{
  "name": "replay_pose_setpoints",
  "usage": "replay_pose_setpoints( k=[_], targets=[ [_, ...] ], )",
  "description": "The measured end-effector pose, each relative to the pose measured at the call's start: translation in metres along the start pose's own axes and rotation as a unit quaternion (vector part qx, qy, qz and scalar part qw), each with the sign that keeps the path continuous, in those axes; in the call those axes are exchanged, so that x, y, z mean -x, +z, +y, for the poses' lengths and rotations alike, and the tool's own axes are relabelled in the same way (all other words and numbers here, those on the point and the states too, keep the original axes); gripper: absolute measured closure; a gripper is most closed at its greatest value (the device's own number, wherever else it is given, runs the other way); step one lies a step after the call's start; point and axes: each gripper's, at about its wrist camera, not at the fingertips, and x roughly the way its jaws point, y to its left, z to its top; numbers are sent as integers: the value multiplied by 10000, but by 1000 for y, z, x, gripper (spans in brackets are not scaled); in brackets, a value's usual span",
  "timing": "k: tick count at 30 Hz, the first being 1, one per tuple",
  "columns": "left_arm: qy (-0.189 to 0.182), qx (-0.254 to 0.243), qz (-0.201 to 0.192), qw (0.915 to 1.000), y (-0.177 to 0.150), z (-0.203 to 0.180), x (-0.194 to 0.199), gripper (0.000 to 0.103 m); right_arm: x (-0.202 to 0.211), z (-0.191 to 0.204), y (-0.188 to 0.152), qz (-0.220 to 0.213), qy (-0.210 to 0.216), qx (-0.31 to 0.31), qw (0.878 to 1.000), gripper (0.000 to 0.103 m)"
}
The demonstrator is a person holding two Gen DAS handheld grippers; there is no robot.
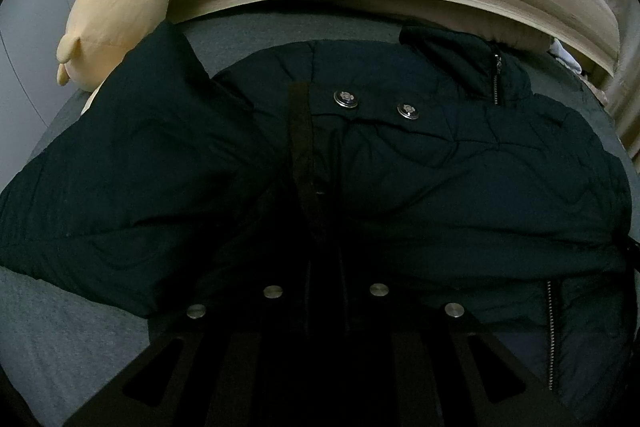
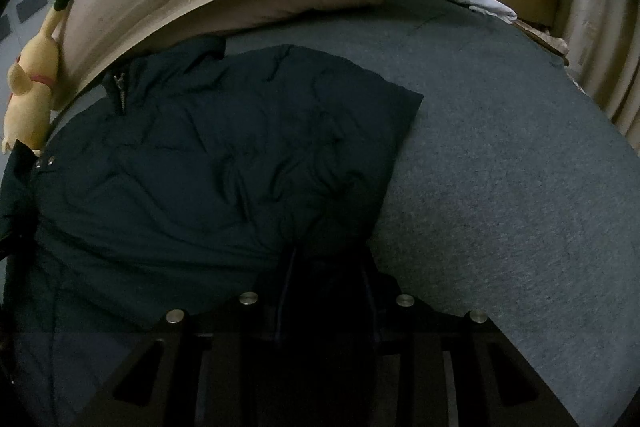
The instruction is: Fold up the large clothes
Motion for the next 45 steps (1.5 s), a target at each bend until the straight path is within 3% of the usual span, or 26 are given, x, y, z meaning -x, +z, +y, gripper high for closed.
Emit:
replay_pose_setpoints(
  k=[9, 12, 13, 15, 16, 17, 19, 22, 28, 31, 35, 41, 43, 45],
  targets=[
    [10, -37, 12, 10000, 0, 0, 0, 89, -1, 0, 0, 4, -18, -10, 10000, 72],
    [101, -127, 99, 9998, 3, -4, -1, 88, -2, -5, 2, 39, 103, -160, 9998, 66],
    [158, -237, 152, 9995, 5, -7, -1, 87, -1, -13, 4, 114, 279, -358, 9989, 62],
    [318, -485, 256, 9980, 10, -10, 5, 79, 3, -28, 5, 319, 651, -774, 9944, 33],
    [353, -478, 282, 9978, 12, -8, 9, 65, 7, -33, 5, 352, 716, -893, 9928, 6],
    [363, -388, 278, 9982, 13, -3, 15, 49, 19, -39, 2, 322, 588, -1013, 9926, 0],
    [294, -53, 145, 9994, 12, 13, 33, 41, 38, -48, -3, 231, 443, -1032, 9934, 0],
    [-71, 248, 8, 9997, 3, 39, 62, 40, 67, -56, -18, 157, 402, -1141, 9925, 0],
    [-400, 1187, -291, 9917, -38, 129, 108, 34, 118, -41, -57, -103, 766, -1103, 9909, 0],
    [-605, 1951, -382, 9782, -61, 188, 119, 31, 141, -21, -89, -284, 859, -911, 9917, 0],
    [-788, 2933, -467, 9516, -84, 255, 119, 30, 158, 7, -121, -402, 805, -809, 9927, 0],
    [-1358, 4115, -756, 8981, -92, 331, 105, 30, 190, 69, -140, -669, 1015, -293, 9922, 0],
    [-1471, 4593, -888, 8715, -92, 359, 97, 30, 196, 86, -148, -670, 1105, -126, 9915, 0],
    [-1517, 4911, -919, 8529, -91, 377, 88, 30, 197, 96, -158, -606, 1124, -36, 9918, 0]
  ],
)
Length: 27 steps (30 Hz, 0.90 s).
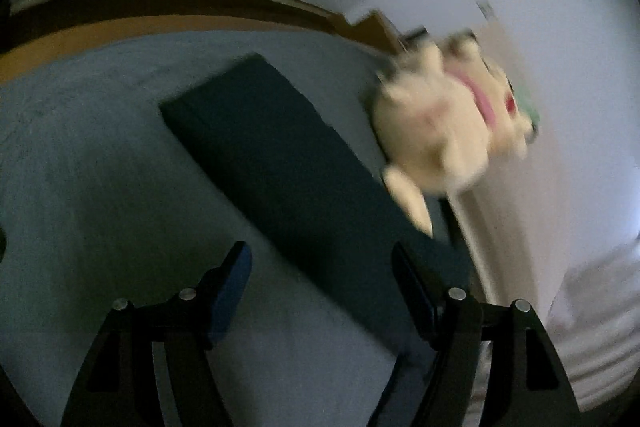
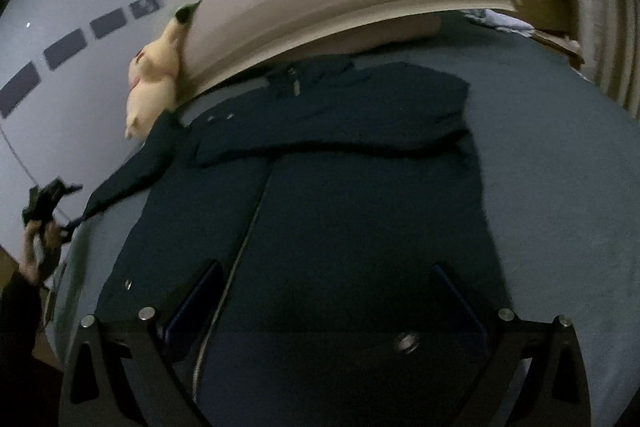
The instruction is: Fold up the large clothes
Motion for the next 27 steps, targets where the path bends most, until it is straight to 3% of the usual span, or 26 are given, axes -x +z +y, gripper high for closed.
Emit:
replay_pose_setpoints(
  k=[3, 9, 10, 11, 12, 14, 16, 19, 23, 27],
  targets=[
    [-5, 401, 10, 9992, 16, 13, -16, 30, -1, 1, -9, 107, -79, 4, 9999, 0],
    [-7, 673, -82, 9977, 30, 16, -36, 31, -5, -11, -4, 128, -211, -95, 9997, 0],
    [51, 663, -89, 9977, 32, 18, -35, 40, -5, -12, -4, 105, -224, -106, 9996, 0],
    [327, 559, -80, 9979, 36, 16, -37, 78, -3, -13, -4, 76, -258, -102, 9996, 0],
    [637, 433, 1, 9970, 38, 16, -40, 90, -2, -14, -5, 56, -281, -97, 9995, 0],
    [798, 263, -20, 9965, 42, 13, -37, 93, 0, -17, -6, 20, -302, -97, 9995, 0],
    [1002, -341, -262, 9940, 37, -10, -25, 95, 2, -20, -7, -32, -346, -112, 9993, 0],
    [1148, -1490, -719, 9795, 19, -66, -1, 96, 4, -30, -8, -94, -345, -236, 9991, 0],
    [932, -2587, -1124, 9549, -10, -143, 25, 97, 8, -43, -9, -192, -291, -449, 9984, 0],
    [570, -3441, -1261, 9287, -52, -213, 45, 97, 13, -52, -11, -309, -191, -592, 9976, 0]
  ],
)
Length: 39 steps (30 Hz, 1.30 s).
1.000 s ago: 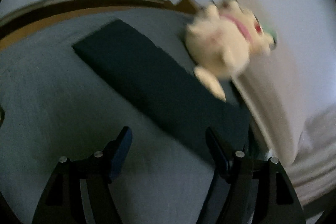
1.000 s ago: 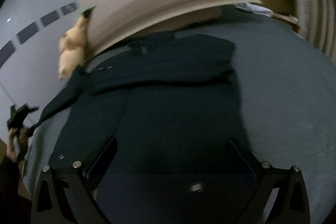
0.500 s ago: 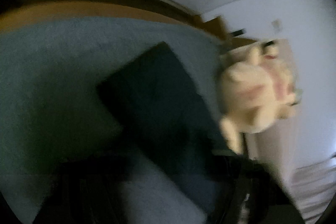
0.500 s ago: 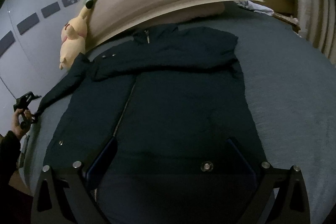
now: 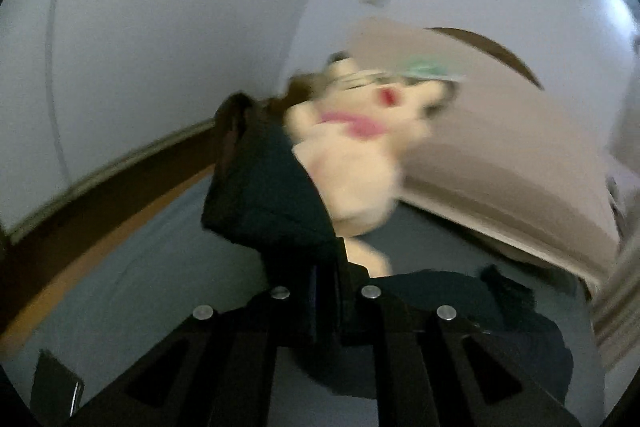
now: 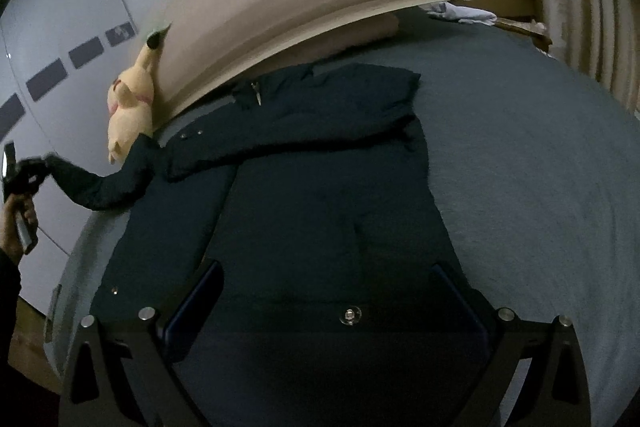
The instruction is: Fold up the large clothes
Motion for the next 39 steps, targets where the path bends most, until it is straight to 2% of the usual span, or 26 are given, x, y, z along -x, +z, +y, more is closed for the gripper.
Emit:
replay_pose_setpoints(
  k=[4, 9, 13, 16, 19, 21, 24, 26, 28, 32, 33, 34, 36, 37, 39],
  targets=[
    [-364, -658, -39, 9972, -3, -78, 8, 97, 4, -10, -4, -68, 62, -169, 9998, 0],
    [-765, -1292, 173, 9885, -26, -172, -1, 98, 12, -29, -5, -217, 146, -478, 9985, 0],
    [-976, -1817, 555, 9769, -64, -234, -17, 98, 15, -42, -4, -284, 198, -679, 9971, 0],
    [-954, -2250, 889, 9656, -102, -273, -39, 98, 18, -50, -4, -325, 192, -751, 9965, 0],
    [-767, -2701, 1151, 9529, -131, -296, -58, 98, 23, -58, -2, -381, 179, -822, 9957, 0],
    [-643, -2982, 1439, 9414, -148, -304, -70, 97, 24, -62, -2, -385, 169, -845, 9955, 0],
    [-699, -3010, 1689, 9359, -155, -302, -74, 96, 25, -66, 1, -372, 154, -852, 9955, 0],
    [-700, -3079, 1701, 9335, -155, -299, -70, 95, 26, -65, 4, -396, 163, -832, 9956, 0],
    [-646, -3114, 1770, 9314, -154, -298, -67, 93, 24, -60, 7, -360, 192, -799, 9960, 0],
    [-824, -2984, 1989, 9299, -148, -297, -70, 89, 23, -48, 10, -309, 289, -667, 9969, 0],
    [-858, -2975, 2079, 9279, -150, -296, -66, 86, 23, -45, 12, -298, 286, -630, 9972, 0],
    [-894, -2975, 2235, 9239, -153, -297, -65, 78, 23, -41, 13, -305, 276, -576, 9975, 0],
    [-1057, -2918, 2384, 9202, -157, -302, -67, 38, 28, -36, 16, -345, 264, -495, 9978, 0],
    [-1231, -2802, 2369, 9221, -158, -305, -65, 25, 30, -35, 16, -371, 260, -487, 9978, 0],
    [-1448, -2695, 2304, 9237, -155, -311, -58, 25, 37, -34, 15, -433, 223, -466, 9977, 0]
  ],
)
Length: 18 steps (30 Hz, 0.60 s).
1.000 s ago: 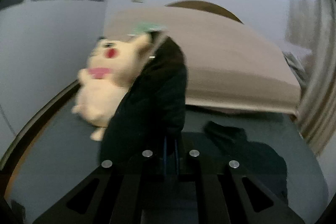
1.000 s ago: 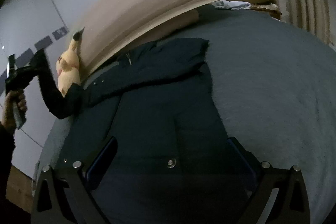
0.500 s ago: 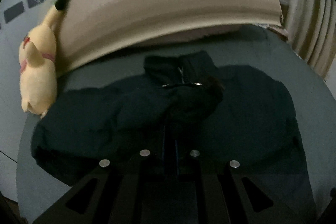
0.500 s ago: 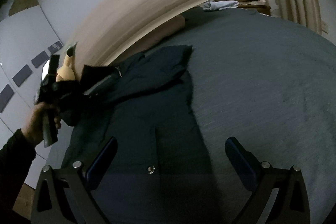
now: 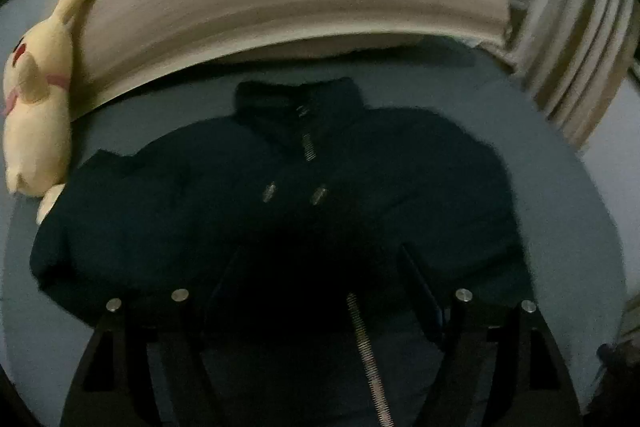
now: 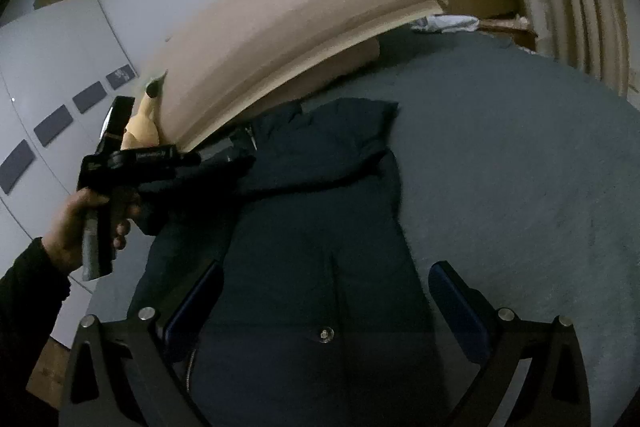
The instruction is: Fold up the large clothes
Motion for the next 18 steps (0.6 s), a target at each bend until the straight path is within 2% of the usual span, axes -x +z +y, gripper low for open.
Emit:
replay_pose_setpoints(
  k=[4, 7, 11, 12, 14, 16, 18],
  targets=[
    [-243, 105, -412, 9988, 3, -1, 28, 25, 7, -3, 6, -4, -26, -12, 10000, 0],
    [-340, 451, -844, 9948, -4, 25, 60, 25, 2, 0, 15, 13, 167, -133, 9998, 0],
    [-200, 1062, -1186, 9870, -27, 82, 91, 25, -22, 18, 35, 312, 998, -584, 9928, 0],
    [-129, 1268, -1243, 9840, -38, 102, 96, 25, -32, 23, 40, 420, 1274, -775, 9879, 0],
    [-17, 1648, -1276, 9780, -53, 131, 99, 25, -65, 38, 51, 756, 1959, -1242, 9698, 0],
    [34, 2068, -1224, 9707, -74, 163, 99, 25, -109, 56, 58, 1127, 2461, -1754, 9466, 0],
    [55, 2429, -1125, 9635, -98, 190, 97, 25, -150, 74, 59, 1457, 2619, -2085, 9310, 0]
  ],
)
